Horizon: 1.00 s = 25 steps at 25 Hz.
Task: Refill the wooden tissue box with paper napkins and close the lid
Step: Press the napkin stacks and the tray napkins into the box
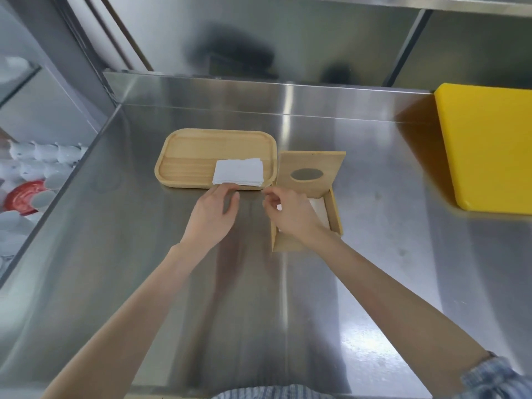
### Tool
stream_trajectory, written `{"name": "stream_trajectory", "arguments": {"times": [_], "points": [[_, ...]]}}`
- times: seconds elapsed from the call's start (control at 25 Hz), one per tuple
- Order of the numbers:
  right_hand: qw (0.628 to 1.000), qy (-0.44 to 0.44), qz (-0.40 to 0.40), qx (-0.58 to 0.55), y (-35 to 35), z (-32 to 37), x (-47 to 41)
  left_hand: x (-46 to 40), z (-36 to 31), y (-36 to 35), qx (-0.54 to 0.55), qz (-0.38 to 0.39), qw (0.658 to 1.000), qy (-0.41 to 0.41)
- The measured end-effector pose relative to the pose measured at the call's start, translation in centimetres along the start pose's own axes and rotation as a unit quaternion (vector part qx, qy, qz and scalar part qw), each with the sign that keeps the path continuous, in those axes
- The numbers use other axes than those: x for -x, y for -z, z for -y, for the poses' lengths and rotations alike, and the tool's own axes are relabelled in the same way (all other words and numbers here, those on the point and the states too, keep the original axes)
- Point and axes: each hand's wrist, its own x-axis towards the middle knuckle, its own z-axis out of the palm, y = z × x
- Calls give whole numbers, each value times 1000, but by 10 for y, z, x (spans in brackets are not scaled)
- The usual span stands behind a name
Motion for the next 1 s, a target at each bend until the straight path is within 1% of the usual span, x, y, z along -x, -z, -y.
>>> {"name": "stream_trajectory", "arguments": {"times": [0.16,0.32,0.48,0.64,0.76,0.88,1.0], "points": [[1000,13,14,-2,-12,19,-17,-19,18,10,-2,-1,999,49],[1000,-2,17,-2,-22,29,-45,-48,37,12,-26,27,993,112],[997,-61,36,17,-30,33,-79,-81,48,7,-28,78,984,158],[988,-132,45,65,-36,33,-114,-109,58,-1,-43,117,971,203],[976,-183,55,105,-44,32,-136,-122,63,-9,-87,144,959,226],[964,-231,67,115,-49,26,-147,-129,62,-14,-131,170,948,236],[958,-249,62,126,-56,18,-158,-142,67,-21,-106,181,942,262]]}}
